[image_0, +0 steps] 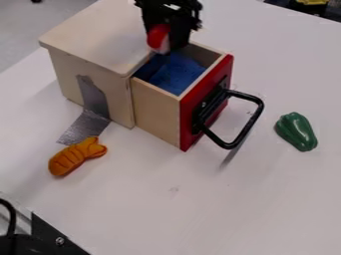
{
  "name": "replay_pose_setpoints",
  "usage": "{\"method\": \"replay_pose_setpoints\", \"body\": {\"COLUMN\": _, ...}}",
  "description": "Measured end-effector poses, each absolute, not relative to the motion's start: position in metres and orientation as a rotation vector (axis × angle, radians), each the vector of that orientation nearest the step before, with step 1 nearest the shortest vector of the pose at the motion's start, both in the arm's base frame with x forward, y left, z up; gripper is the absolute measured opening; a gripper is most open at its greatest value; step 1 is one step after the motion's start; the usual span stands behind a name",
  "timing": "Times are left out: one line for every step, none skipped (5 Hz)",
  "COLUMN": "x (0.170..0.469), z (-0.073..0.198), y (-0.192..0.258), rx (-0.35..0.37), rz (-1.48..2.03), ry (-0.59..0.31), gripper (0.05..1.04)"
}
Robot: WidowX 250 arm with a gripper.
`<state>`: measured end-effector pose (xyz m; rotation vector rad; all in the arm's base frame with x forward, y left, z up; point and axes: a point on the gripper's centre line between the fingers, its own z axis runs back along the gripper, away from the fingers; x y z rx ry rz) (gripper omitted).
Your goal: Placing sushi into the drawer
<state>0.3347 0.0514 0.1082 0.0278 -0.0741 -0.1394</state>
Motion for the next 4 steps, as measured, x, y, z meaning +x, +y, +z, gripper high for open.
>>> {"method": "replay_pose_setpoints", "body": {"x": 0.335, "z": 0.106, "y": 0.033, "rx": 0.028, "rz": -0.148, "ry": -0.065, "gripper": 0.575}}
{"method": "replay_pose_setpoints", "body": {"x": 0.327, "z": 0.096, "y": 0.032, "rx": 0.037, "rz": -0.128, "ry": -0.038, "gripper": 0.575}}
{"method": "replay_pose_setpoints", "body": {"x": 0.32, "z": 0.088, "y": 0.033, "rx": 0.051, "rz": -0.108, "ry": -0.014, "gripper": 0.575}}
{"method": "replay_pose_setpoints", "body": {"x": 0.309, "z": 0.075, "y": 0.039, "rx": 0.08, "rz": -0.096, "ry": 0.02, "gripper": 0.575}}
